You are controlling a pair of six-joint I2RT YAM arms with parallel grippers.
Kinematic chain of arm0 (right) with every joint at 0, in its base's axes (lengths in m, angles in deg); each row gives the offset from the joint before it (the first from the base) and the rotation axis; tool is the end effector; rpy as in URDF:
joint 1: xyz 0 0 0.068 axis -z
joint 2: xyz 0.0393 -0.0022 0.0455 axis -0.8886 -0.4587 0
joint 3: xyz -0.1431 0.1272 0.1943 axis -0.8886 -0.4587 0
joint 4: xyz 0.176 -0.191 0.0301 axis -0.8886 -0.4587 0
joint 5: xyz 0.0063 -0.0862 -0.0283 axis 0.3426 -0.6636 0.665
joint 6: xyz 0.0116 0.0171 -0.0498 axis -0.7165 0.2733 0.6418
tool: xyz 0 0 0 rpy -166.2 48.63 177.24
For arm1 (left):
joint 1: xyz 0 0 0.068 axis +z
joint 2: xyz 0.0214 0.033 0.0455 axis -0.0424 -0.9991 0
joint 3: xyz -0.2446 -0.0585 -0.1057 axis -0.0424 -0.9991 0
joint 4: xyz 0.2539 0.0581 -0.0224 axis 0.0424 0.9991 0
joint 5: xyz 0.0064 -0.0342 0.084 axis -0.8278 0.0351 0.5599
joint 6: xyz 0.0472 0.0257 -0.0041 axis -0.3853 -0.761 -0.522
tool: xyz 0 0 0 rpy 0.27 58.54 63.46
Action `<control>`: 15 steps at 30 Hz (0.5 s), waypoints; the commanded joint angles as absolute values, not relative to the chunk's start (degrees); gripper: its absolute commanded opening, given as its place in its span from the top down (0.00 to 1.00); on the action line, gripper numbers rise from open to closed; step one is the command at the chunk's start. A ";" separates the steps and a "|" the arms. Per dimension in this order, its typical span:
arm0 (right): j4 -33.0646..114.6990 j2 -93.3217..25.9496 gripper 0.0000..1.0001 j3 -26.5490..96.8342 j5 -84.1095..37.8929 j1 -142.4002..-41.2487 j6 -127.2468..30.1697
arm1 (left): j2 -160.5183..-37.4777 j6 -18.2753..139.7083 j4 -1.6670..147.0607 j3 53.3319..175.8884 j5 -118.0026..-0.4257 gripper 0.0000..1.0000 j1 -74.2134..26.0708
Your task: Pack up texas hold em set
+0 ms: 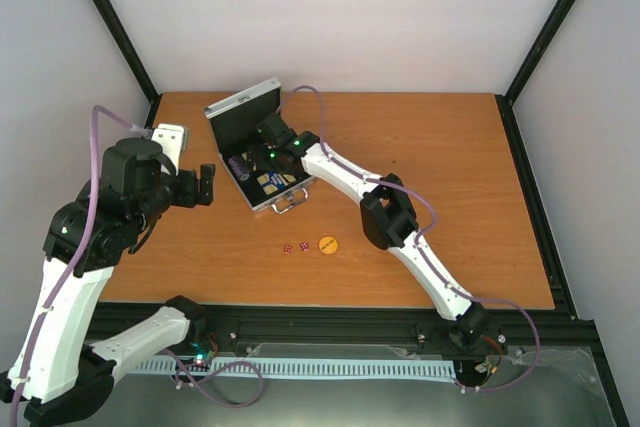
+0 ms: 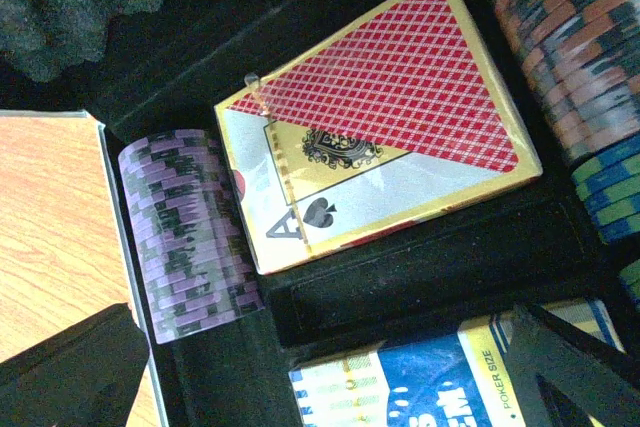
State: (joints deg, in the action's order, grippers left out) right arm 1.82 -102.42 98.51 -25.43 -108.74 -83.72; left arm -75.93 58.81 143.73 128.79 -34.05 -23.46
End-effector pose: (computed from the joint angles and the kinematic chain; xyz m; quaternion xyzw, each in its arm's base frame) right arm 0.3933 0.4124 0.1748 -0.0489 0.9388 0.2665 0.2129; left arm 0.1096 -0.0417 0.4474 0.0565 0.8779 -0.0156 0.4753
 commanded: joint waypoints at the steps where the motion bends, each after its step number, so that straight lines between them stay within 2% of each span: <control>1: -0.67 -99.89 0.00 97.38 -24.64 -108.58 -79.53 | -75.35 57.84 142.91 129.15 -34.58 0.00 -23.50; 5: -3.85 -96.82 0.00 98.04 -24.32 -108.94 -76.50 | -75.40 57.97 142.98 129.84 -35.02 0.00 -23.50; 9: -10.46 -92.09 0.00 97.61 -30.68 -110.86 -72.29 | -75.95 58.26 142.96 130.50 -35.42 0.00 -23.50; 15: -16.12 -82.62 0.00 84.14 -34.00 -112.18 -68.42 | -77.30 59.06 142.68 131.45 -36.58 0.00 -23.49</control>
